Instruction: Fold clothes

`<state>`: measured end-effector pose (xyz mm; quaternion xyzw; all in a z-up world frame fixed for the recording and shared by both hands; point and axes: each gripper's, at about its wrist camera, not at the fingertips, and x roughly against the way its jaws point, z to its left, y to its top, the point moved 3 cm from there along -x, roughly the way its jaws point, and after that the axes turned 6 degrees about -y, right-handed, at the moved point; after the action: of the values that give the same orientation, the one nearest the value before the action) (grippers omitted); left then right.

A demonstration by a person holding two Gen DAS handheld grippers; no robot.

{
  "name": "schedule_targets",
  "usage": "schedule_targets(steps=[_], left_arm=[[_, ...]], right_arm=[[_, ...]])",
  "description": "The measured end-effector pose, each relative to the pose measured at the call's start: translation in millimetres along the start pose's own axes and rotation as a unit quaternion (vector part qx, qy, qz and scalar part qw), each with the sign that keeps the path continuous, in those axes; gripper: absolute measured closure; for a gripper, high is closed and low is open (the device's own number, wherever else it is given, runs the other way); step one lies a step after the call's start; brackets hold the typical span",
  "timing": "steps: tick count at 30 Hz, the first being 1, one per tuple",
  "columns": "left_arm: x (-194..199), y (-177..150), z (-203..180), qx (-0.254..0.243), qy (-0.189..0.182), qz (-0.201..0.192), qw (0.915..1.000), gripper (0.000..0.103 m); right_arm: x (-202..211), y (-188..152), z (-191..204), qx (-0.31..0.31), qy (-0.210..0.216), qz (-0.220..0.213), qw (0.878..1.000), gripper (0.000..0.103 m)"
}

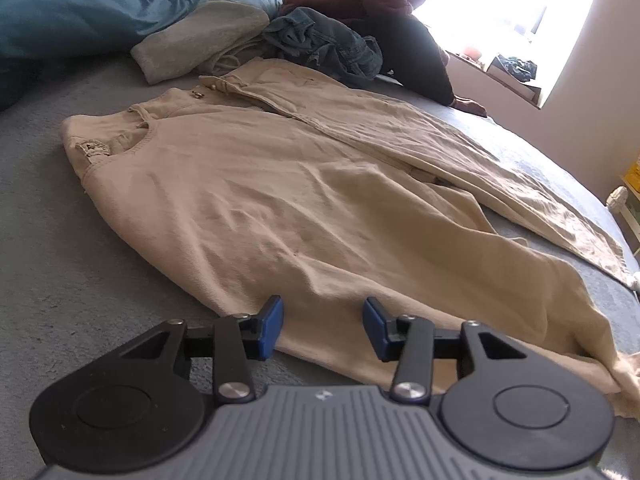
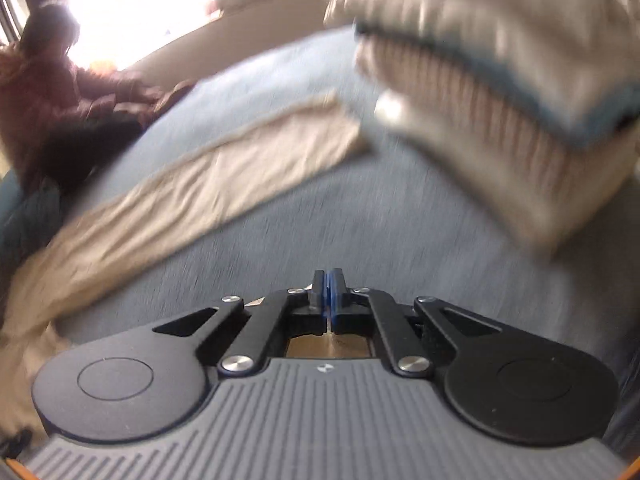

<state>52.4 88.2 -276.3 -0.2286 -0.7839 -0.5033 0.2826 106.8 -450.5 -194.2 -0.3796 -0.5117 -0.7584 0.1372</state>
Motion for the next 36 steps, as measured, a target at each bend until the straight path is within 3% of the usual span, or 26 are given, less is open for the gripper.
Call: schedule_targets(steps=[6,10,13,16,17,19,23,26,28,29,30,36], left_arm=[[0.7,1.6,4.5,0.009,0.006,-0.003,0.9999,0.061],[1.0,2.3,5.9,0.012,0.002,-0.001,0.9999,0.061],[2.1,2.7,8.1,0.019,-0.006,-0.002,0.9998,0.06],[1.8,2.8,9.7,0.022,-0.01,-0.002,0.9997,0.06],[1.7,3.0,10.0,0.022,-0.011,-0.002,0.9997,0.06],[2.2,3.7,10.1,0.022,-0.014,-0.003,0.9997,0.06],[9.0,5.0,14.2,0.034,-0.018,-0.013,0.9992,0.064],[16.3,7.6,22.8,0.056,-0.021,-0.024,0.9979,0.066],[21.1,9.5,30.3,0.077,-0.026,-0.03,0.9963,0.066],[23.0,10.2,34.9,0.089,-0.028,-0.031,0.9952,0.066],[24.8,10.9,39.5,0.101,-0.03,-0.031,0.994,0.066],[42.0,8.7,71.7,0.194,-0.034,-0.024,0.98,0.066]], right_arm=[[-23.4,50.8,-5.0,0.016,-0.081,-0.058,0.995,0.103],[-36.9,48.8,-17.1,-0.002,-0.134,-0.035,0.99,0.101],[-23.4,32.2,-30.6,-0.045,-0.117,-0.029,0.992,0.097],[-7.6,5.5,-43.8,-0.101,-0.081,0.003,0.992,0.084],[-2.9,-5.3,-47.8,-0.122,-0.068,0.018,0.99,0.075],[-3.7,-33.4,-53.3,-0.172,-0.033,0.063,0.983,0.068],[-19.9,-81.0,-52.1,-0.234,0.023,0.13,0.963,0.067],[-39.7,-96.1,-48.4,-0.287,0.06,0.131,0.947,0.066],[-50.3,-103.2,-46.8,-0.322,0.08,0.125,0.935,0.073],[-48.6,-102.9,-46.3,-0.328,0.081,0.119,0.934,0.095],[-46.8,-102.5,-45.9,-0.334,0.083,0.112,0.932,0.102],[16.1,-93.8,-36.1,-0.32,0.109,0.046,0.94,0.103]])
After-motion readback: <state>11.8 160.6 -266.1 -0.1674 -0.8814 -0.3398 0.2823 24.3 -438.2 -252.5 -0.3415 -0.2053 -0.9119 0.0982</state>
